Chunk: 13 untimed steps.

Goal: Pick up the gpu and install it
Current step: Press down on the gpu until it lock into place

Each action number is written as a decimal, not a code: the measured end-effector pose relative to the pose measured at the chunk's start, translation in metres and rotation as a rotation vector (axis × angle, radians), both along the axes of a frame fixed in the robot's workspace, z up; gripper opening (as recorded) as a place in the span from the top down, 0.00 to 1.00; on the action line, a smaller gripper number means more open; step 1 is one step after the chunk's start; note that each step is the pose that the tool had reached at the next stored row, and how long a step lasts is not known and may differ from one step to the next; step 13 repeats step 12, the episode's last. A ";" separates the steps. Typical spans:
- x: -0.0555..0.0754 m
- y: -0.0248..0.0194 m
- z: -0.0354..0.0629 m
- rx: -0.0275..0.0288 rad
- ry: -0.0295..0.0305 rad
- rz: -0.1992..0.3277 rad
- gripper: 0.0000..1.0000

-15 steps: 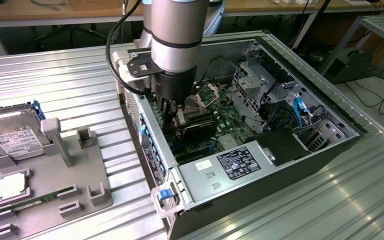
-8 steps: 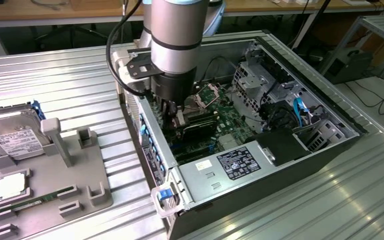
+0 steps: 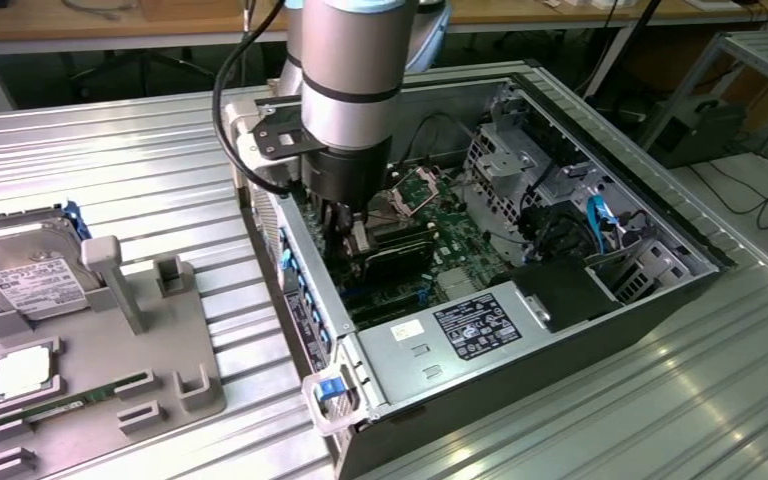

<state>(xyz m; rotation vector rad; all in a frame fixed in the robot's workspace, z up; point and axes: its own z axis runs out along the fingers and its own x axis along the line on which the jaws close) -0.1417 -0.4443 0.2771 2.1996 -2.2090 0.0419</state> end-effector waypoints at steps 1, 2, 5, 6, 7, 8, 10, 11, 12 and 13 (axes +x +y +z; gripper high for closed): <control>0.000 -0.0001 0.0048 -0.0011 0.0008 0.000 0.89; 0.000 -0.0001 0.0096 -0.0006 0.0004 0.000 0.89; 0.000 -0.0001 0.0183 -0.0009 0.0007 0.000 0.89; 0.000 -0.0001 0.0198 -0.0010 0.0007 0.000 0.89; 0.000 -0.0001 0.0201 -0.0008 0.0006 0.000 0.89; 0.000 -0.0001 0.0201 -0.0008 0.0006 0.000 0.89; 0.000 -0.0001 0.0201 -0.0009 0.0007 0.000 0.89; 0.000 -0.0001 0.0202 -0.0010 0.0007 0.000 0.89; 0.000 -0.0001 0.0202 -0.0010 0.0007 0.000 0.89; 0.000 -0.0001 0.0202 -0.0010 0.0007 0.000 0.89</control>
